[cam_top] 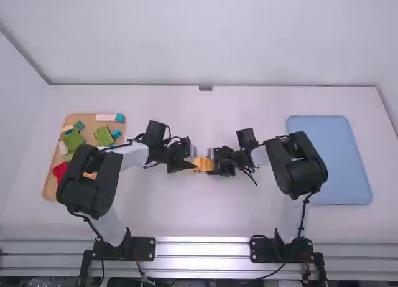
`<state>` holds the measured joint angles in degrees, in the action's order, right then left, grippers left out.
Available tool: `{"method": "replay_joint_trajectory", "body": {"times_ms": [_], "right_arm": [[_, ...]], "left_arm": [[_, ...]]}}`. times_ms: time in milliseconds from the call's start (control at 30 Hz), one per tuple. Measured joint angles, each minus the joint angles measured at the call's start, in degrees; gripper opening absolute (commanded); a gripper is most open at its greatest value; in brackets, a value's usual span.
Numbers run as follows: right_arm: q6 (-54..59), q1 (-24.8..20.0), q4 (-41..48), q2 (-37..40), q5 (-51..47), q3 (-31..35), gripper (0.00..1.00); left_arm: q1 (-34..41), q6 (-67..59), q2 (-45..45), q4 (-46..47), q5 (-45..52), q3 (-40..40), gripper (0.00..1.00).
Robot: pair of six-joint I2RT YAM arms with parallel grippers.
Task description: Assemble lego blocks to make yellow taxi
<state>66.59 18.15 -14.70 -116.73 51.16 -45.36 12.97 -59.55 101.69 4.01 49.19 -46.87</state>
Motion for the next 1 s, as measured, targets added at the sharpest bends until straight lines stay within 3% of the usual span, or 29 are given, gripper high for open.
{"method": "replay_joint_trajectory", "body": {"times_ms": [267, 567, 1000], "right_arm": [[-2.1, 0.0, -3.4, 0.3, 0.7, 2.1, 0.57], [-3.5, 0.0, -3.4, 0.3, 0.5, 2.1, 0.55], [-3.4, 0.0, -3.2, 0.3, 1.3, 2.4, 0.54]], "left_arm": [[0.0, 0.0, 0.3, -0.4, 0.0, 0.0, 0.09], [2.8, 0.0, 0.3, -0.5, -3.5, 0.0, 0.02], [4.0, 0.0, 0.3, -2.3, -7.0, 0.0, 0.04]]}}
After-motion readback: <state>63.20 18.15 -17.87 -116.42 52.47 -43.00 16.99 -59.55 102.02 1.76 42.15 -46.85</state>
